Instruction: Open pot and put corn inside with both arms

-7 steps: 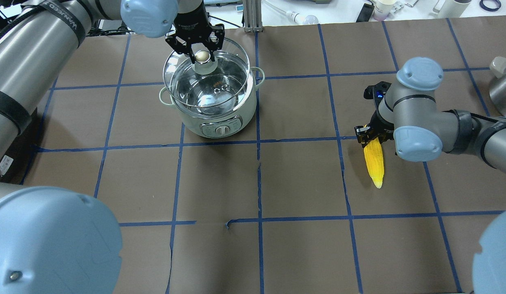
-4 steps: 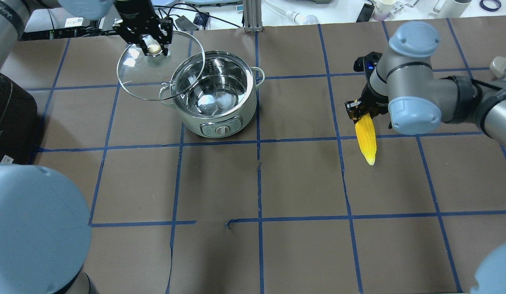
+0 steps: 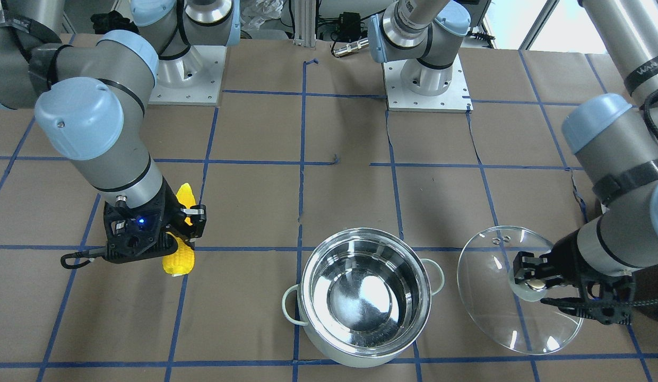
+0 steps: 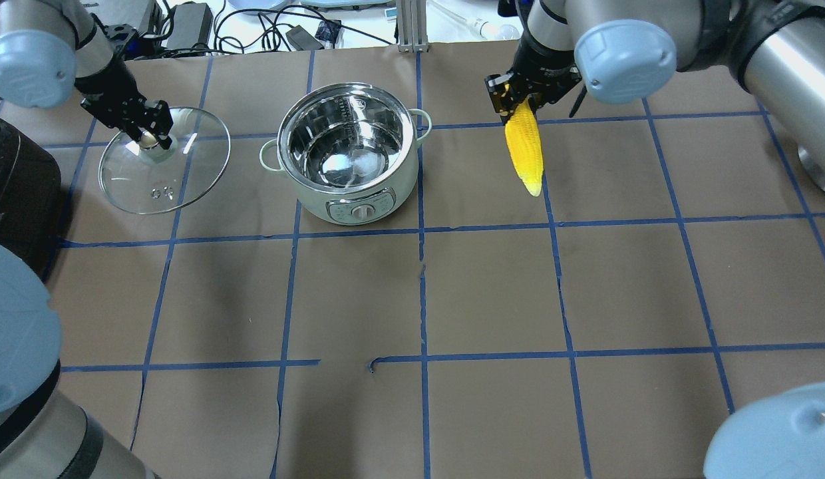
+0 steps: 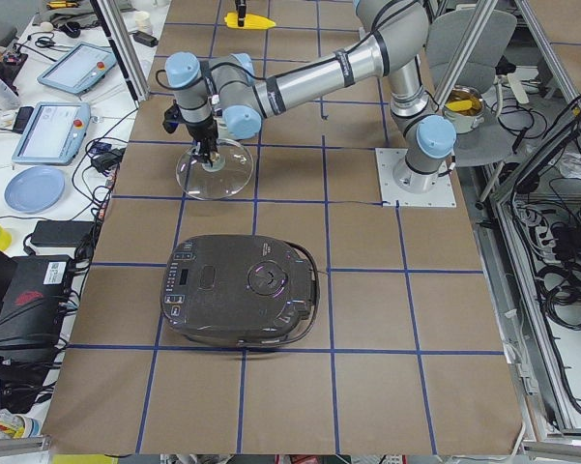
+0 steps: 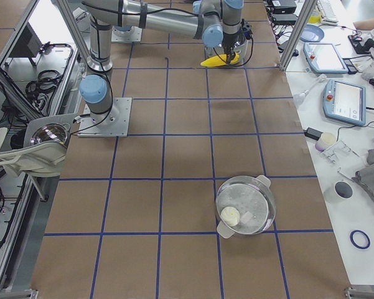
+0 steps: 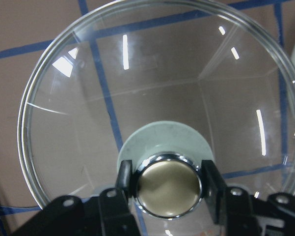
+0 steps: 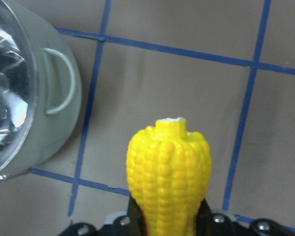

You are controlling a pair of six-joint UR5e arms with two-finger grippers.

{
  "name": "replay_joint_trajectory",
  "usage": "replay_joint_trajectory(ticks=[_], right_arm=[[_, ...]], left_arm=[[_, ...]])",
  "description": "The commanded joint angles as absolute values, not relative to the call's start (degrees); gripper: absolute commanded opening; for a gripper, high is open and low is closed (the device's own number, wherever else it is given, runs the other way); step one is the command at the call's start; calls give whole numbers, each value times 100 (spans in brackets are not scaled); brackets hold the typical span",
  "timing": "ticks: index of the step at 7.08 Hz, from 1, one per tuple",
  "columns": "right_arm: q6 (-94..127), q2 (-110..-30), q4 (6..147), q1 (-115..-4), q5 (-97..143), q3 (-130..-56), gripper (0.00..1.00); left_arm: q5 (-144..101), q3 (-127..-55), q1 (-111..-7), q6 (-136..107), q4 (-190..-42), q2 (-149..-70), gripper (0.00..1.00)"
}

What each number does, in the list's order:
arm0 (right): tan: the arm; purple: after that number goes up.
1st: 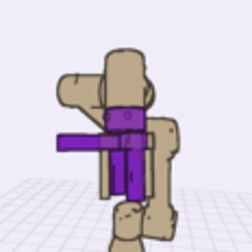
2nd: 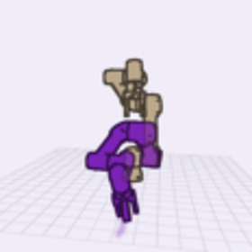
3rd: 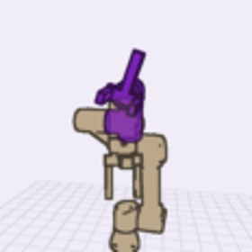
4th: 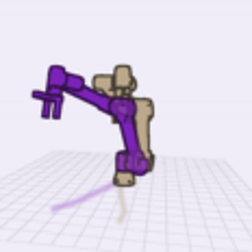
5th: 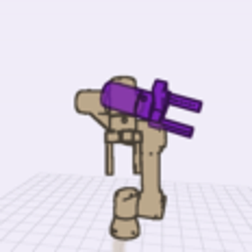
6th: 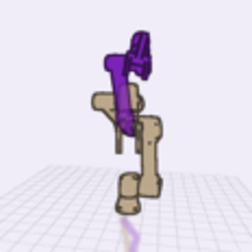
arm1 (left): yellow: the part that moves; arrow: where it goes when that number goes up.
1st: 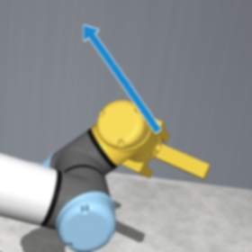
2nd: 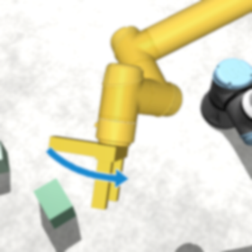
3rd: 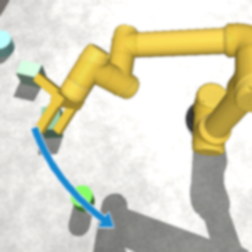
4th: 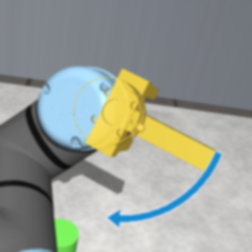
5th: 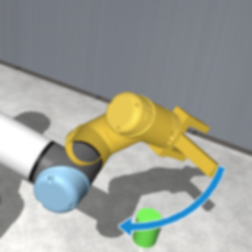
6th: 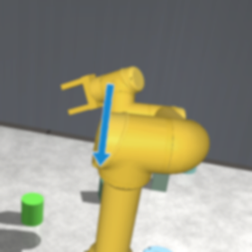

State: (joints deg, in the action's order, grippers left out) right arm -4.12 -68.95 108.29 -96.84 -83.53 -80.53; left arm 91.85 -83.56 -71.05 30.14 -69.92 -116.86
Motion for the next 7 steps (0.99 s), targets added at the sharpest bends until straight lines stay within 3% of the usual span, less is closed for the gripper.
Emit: replay_joint_trajectory(ticks=[1, 3, 7], right_arm=[[393, -6226, 10514, -10299, -8349, -6783, 26], [1261, -5637, 10346, -10722, -8508, -5945, 27], [2970, -4634, 10335, -11372, -8508, -4905, 30]], left_arm=[[9193, -9716, -6768, 3182, -5699, -11287, 0], [9185, -10290, -6680, 3085, -5458, -11075, 0], [9123, -10450, -6723, 3111, -5441, -11065, 0]])
